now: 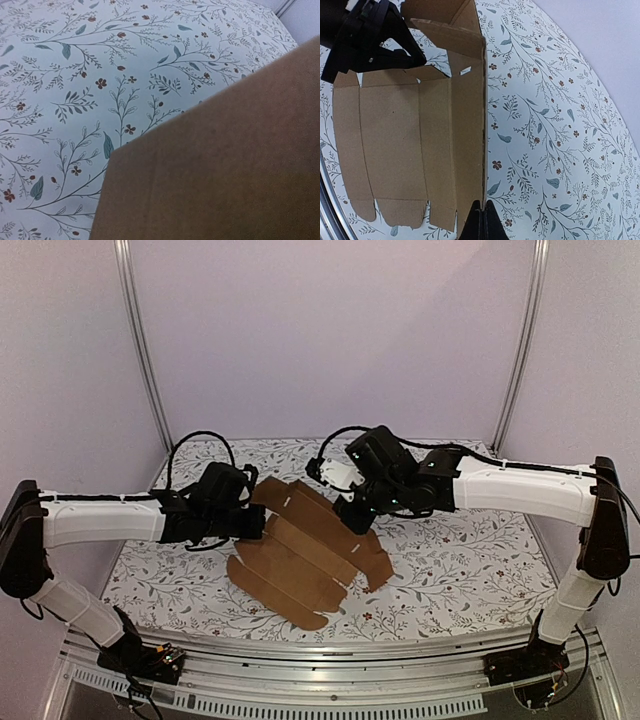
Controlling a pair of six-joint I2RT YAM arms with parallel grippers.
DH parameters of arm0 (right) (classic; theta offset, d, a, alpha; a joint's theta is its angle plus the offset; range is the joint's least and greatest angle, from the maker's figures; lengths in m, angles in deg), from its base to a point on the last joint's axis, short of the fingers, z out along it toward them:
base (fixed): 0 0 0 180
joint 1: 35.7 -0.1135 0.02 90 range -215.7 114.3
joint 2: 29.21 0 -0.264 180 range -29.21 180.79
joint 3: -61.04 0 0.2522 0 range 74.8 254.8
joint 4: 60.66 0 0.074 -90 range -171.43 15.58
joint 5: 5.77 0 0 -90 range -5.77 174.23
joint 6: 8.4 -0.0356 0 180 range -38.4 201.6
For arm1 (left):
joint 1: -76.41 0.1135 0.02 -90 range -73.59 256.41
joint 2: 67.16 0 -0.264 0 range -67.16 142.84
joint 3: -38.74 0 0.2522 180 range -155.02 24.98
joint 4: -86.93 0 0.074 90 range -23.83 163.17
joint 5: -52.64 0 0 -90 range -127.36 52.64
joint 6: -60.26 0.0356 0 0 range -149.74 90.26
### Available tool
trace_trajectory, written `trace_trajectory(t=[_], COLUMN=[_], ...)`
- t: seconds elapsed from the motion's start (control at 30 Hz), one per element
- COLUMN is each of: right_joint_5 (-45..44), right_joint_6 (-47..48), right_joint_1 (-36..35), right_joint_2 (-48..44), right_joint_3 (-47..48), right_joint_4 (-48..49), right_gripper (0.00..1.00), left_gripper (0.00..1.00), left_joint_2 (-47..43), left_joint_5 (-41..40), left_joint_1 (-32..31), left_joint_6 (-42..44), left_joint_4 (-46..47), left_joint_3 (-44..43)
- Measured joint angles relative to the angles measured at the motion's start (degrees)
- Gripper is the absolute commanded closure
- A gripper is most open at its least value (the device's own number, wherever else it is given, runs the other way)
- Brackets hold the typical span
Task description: Fold the paper box
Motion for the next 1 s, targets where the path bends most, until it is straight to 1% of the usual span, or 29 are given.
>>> trace_trajectory(t=[0.2,0.47,0.83,1.0], right_joint_5=[-0.1,-0.4,-0.9,-1.3], right_joint_6=[-0.3,-0.8,-1.5,-1.4], right_joint_1=[0.0,0.0,0.0,0.0], right_joint_2=[0.0,0.0,0.0,0.0], right_joint_3=[0.0,0.0,0.0,0.0], right_joint_4=[0.1,0.1,0.0,0.0], right_gripper=[1.00,1.00,1.00,1.00], left_gripper=[1.00,1.00,1.00,1.00], left_joint_2=[0.4,4.2,9.0,8.8], left_joint_5=[3.3,6.7,7.4,7.4], left_joint_1=[0.0,0.0,-0.2,-0.2], left_joint_6=[-0.2,-1.7,-3.7,-3.7], left_joint_4=[2.0,4.9,8.0,7.5], left_joint_3=[0.0,0.0,0.0,-0.1])
